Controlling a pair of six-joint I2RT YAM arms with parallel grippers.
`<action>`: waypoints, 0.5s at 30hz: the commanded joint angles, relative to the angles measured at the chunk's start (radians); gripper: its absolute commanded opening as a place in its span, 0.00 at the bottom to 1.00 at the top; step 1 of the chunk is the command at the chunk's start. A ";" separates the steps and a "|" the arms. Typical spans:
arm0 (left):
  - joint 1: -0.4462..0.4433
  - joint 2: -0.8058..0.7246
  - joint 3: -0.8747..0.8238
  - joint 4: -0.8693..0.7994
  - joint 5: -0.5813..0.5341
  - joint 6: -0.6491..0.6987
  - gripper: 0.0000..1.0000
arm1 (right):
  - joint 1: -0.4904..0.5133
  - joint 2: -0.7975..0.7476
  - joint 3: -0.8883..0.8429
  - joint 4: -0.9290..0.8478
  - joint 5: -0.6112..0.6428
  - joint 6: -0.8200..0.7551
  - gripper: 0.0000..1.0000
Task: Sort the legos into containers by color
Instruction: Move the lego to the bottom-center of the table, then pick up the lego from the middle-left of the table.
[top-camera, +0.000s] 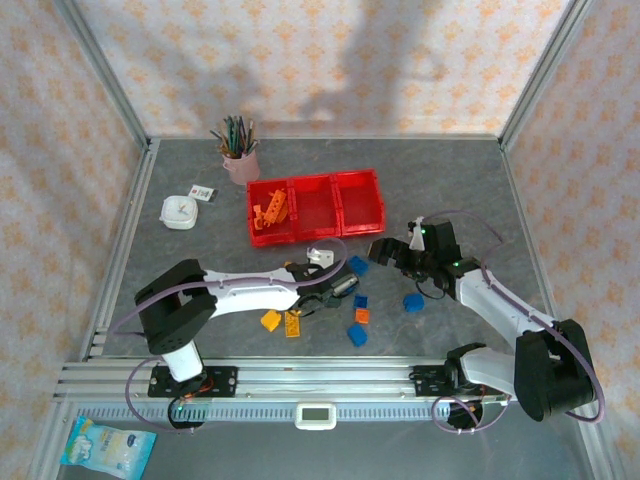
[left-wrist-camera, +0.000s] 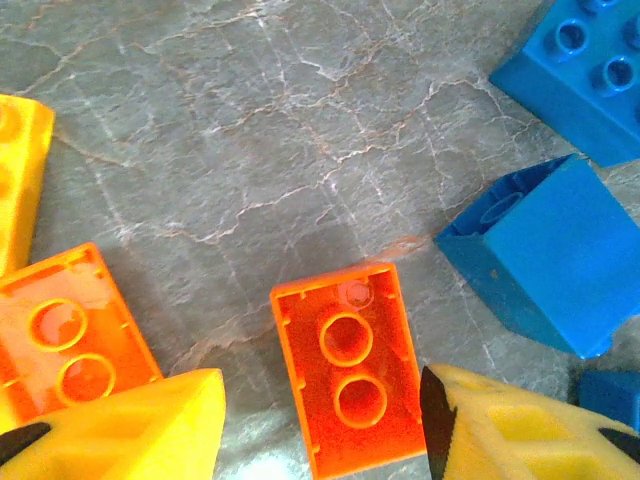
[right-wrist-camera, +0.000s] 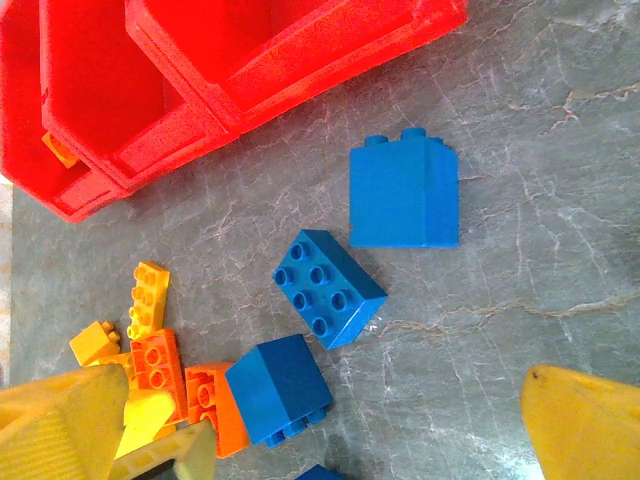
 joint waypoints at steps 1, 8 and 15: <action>-0.008 -0.063 0.009 -0.040 -0.051 -0.035 0.56 | -0.005 0.002 -0.002 0.016 -0.009 -0.006 1.00; -0.015 -0.022 0.024 0.000 -0.013 -0.041 0.65 | -0.005 0.016 -0.005 0.022 -0.004 -0.013 1.00; -0.014 0.052 0.044 -0.003 -0.042 -0.039 0.62 | -0.006 0.016 -0.011 0.028 -0.012 -0.016 1.00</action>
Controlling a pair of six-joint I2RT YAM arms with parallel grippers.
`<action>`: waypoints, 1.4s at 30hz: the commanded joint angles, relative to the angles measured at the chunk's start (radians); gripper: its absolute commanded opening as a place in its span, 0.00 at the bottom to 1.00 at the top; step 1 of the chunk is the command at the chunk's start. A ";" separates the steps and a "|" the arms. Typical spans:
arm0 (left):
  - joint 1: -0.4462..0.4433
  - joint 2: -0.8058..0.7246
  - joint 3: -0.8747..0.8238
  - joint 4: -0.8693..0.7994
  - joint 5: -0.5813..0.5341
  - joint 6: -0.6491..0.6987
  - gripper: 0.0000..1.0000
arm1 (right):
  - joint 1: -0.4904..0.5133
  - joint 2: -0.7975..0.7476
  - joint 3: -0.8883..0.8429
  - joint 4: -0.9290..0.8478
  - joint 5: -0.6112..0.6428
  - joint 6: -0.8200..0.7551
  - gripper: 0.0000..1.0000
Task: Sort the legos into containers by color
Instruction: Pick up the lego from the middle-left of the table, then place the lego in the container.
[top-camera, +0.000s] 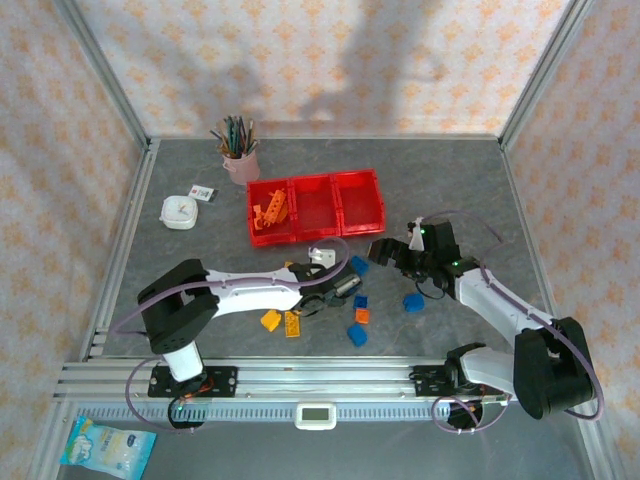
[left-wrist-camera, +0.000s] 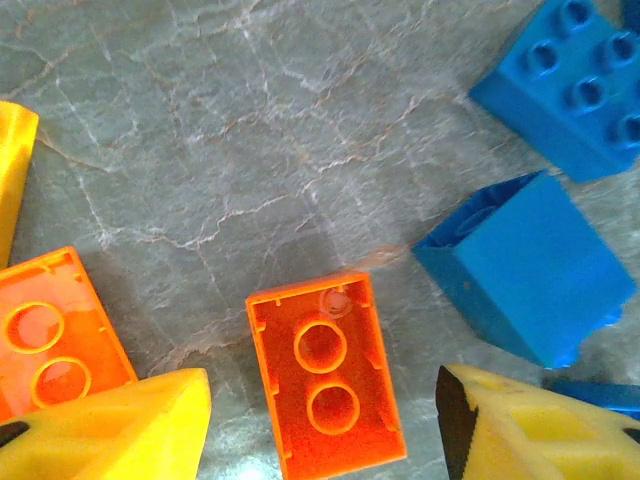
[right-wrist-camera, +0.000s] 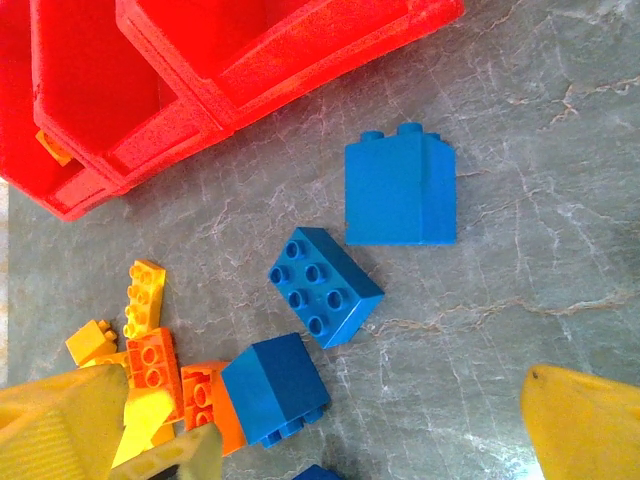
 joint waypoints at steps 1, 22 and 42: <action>-0.006 0.024 0.024 0.002 -0.029 -0.009 0.61 | -0.005 0.005 -0.013 0.029 -0.009 -0.015 1.00; 0.004 -0.109 -0.005 -0.018 -0.087 -0.001 0.32 | -0.004 -0.027 0.044 -0.026 -0.054 -0.062 1.00; 0.525 -0.103 0.238 0.006 -0.218 0.387 0.32 | 0.154 0.093 0.205 0.101 0.017 0.061 1.00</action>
